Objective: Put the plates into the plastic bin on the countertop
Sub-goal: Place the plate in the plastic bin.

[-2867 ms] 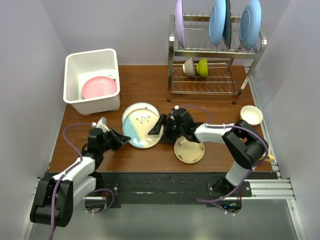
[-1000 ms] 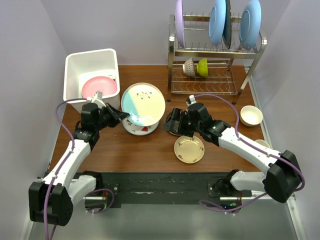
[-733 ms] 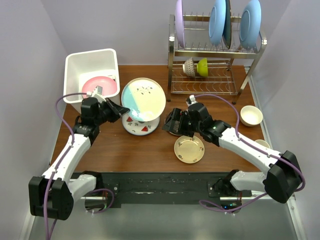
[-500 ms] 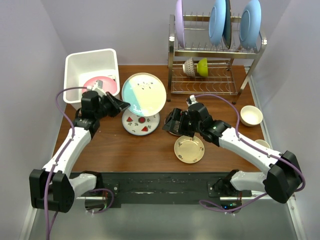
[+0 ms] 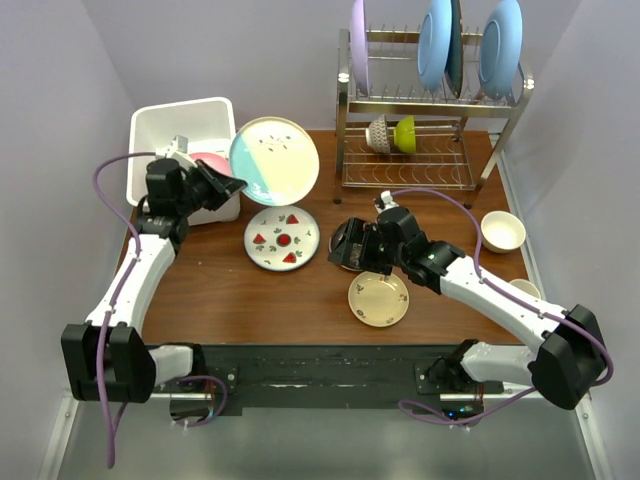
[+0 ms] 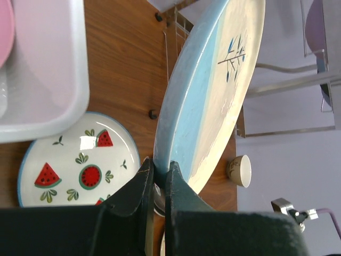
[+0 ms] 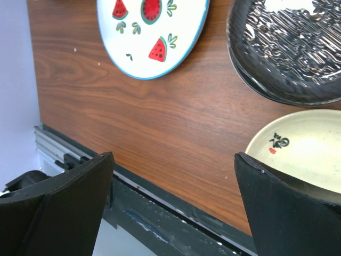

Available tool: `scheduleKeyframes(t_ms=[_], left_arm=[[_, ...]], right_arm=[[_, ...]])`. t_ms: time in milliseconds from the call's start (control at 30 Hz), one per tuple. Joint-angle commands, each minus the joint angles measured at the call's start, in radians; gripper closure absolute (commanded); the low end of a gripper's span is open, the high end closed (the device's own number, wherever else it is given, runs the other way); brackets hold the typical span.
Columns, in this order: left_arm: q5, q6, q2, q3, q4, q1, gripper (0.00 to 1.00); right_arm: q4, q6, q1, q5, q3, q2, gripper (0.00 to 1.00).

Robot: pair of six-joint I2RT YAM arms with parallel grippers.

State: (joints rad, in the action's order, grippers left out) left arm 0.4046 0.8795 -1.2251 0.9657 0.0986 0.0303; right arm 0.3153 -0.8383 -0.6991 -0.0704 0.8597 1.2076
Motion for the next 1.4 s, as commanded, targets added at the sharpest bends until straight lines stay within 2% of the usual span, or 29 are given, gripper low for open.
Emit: scheduleKeyframes(t_ms=[0,300,700,1367], left_arm=[[0.089,0.045,-0.014,0.136,-0.163,-0.082,1.0],[0.166,0.041,-0.083,0.225,-0.157,-0.205,1.0],[0.211,0.072,-0.151,0.261,-0.203,-0.342,1.0],[0.223,0.108,-0.258,0.234,-0.298,-0.507,1.0]], right_arm=[[0.011,0.024,0.004,0.032,0.001,-0.028,0.01],[0.027,0.038,0.007,0.041,-0.002,-0.036,0.01],[0.025,0.038,0.006,0.032,-0.033,-0.037,0.01],[0.019,0.034,0.006,0.012,-0.088,-0.03,0.01]])
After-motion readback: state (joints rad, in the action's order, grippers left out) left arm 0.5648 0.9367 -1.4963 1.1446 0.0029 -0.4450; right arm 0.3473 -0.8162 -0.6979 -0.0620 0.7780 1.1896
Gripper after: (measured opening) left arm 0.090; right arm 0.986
